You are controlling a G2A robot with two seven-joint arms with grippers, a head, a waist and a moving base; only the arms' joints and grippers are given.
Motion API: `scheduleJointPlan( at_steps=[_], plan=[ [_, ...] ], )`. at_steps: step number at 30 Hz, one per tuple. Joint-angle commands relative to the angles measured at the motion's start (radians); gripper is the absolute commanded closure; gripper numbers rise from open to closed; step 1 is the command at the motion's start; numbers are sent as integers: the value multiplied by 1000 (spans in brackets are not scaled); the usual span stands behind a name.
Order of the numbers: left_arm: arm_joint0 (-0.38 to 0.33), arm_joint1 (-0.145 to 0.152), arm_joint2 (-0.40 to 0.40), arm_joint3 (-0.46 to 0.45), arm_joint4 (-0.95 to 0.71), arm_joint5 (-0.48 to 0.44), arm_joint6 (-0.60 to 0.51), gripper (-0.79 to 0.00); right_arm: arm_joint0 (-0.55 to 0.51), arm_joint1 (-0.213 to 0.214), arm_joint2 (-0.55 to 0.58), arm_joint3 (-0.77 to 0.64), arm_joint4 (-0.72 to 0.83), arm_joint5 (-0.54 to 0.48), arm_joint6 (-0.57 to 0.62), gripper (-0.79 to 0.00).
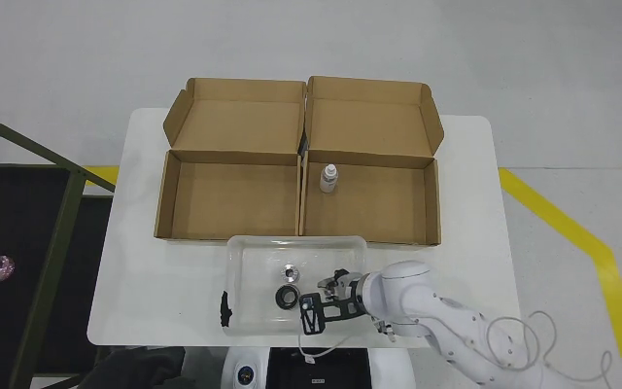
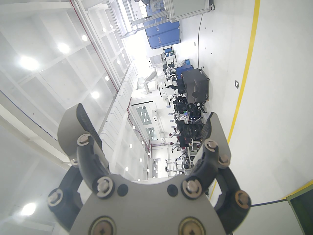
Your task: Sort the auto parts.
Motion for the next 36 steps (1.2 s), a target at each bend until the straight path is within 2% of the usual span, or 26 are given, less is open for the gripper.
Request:
scheduleJointPlan(
  at_steps=[1,9,16,21,28,36],
  plan=[
    [0,0,0,0,0,0,0,-785,4,0,4,-7,12,-6,-9,0],
    [0,0,0,0,0,0,0,-785,-15,13,58,-56,20,-15,-107,0],
    [0,0,0,0,0,0,0,-785,-61,39,160,-119,-6,-55,-287,0],
    [0,0,0,0,0,0,0,-785,-90,53,215,-155,-111,-65,-441,0],
    [0,0,0,0,0,0,0,-785,-122,60,266,-157,-214,8,-671,0],
    [0,0,0,0,0,0,0,-785,-95,57,297,-99,-237,54,-804,0]
  ],
)
